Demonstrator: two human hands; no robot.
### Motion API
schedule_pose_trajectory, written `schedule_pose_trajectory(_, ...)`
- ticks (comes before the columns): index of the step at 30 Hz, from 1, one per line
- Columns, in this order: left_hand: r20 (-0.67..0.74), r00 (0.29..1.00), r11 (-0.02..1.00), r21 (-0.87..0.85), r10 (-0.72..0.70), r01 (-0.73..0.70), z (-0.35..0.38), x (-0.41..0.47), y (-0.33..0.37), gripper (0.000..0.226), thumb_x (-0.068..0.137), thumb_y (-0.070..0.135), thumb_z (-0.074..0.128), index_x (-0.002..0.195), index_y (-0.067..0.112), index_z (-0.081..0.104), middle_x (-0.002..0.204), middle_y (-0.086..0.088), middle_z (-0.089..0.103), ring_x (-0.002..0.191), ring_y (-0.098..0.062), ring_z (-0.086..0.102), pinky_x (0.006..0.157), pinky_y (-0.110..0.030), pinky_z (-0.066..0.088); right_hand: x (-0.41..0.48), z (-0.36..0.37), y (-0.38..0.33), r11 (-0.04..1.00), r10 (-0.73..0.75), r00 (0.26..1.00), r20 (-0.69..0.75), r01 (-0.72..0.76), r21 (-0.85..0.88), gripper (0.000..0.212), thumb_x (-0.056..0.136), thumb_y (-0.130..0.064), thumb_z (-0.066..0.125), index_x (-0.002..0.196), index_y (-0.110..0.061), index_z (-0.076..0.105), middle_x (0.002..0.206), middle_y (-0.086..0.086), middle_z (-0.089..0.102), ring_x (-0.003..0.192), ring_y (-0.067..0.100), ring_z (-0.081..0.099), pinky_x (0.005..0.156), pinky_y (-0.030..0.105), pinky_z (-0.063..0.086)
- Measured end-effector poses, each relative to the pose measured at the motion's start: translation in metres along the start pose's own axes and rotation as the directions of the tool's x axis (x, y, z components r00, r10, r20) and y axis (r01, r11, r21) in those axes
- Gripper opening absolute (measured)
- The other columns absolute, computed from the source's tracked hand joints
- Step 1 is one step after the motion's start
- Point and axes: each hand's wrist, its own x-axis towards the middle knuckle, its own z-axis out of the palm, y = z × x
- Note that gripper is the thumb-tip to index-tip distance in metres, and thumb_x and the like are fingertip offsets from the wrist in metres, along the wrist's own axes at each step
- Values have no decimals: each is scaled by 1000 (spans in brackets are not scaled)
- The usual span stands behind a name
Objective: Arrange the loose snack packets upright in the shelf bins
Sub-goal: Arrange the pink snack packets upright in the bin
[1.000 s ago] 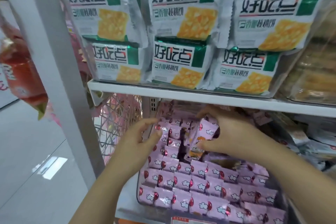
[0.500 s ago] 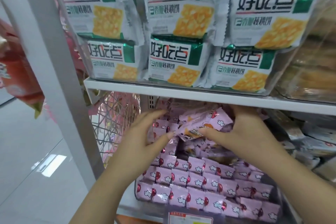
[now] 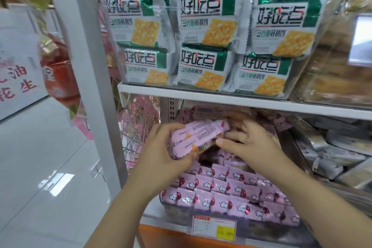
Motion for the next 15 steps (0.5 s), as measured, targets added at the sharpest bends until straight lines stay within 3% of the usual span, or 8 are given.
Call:
schedule_pose_trajectory(2, -93, 996, 996, 86, -14, 22, 4, 1, -7, 47, 70, 20, 79, 103, 37, 50, 107, 15, 40, 92, 24, 41, 71, 4, 31, 5, 6, 1, 999, 43, 999, 13, -42, -31, 39, 84, -23, 69, 112, -40, 47, 115, -14, 62, 88, -16, 60, 75, 9, 47)
schedule_pose_trajectory(5, -156, 987, 982, 175, -43, 70, 12, 4, -15, 46, 70, 26, 78, 107, 32, 52, 110, 10, 37, 88, 8, 45, 74, -12, 39, 17, 16, 9, 995, 89, 990, 109, -84, -44, 50, 89, -13, 63, 133, -26, 44, 136, -3, 51, 102, -1, 61, 79, 15, 49)
schedule_pose_trajectory(8, -197, 980, 957, 278, -30, 85, 18, 9, -15, 50, 69, 32, 78, 112, 27, 53, 108, 9, 33, 95, -18, 54, 79, -36, 49, 28, 23, 15, 986, 114, 975, 191, -88, -140, 46, 92, -12, 58, 134, -29, 47, 134, 4, 54, 116, 9, 55, 84, 20, 50)
schedule_pose_trajectory(12, -63, 998, 917, 397, -27, 50, 17, 18, -16, 63, 69, 52, 75, 121, 31, 47, 114, 10, 30, 107, -20, 52, 93, -44, 44, 43, 24, 27, 974, 151, 949, 276, -95, -205, 48, 94, -9, 54, 132, -37, 45, 140, 4, 49, 127, 8, 46, 99, 36, 48)
schedule_pose_trajectory(15, 84, 996, 918, 396, -16, -19, 12, 21, -17, 69, 74, 53, 72, 133, 35, 41, 135, 13, 30, 125, -16, 42, 105, -41, 36, 49, 22, 31, 960, 151, 927, 344, -54, -275, 52, 95, -8, 52, 137, -35, 40, 144, 0, 43, 131, 6, 41, 94, 27, 49)
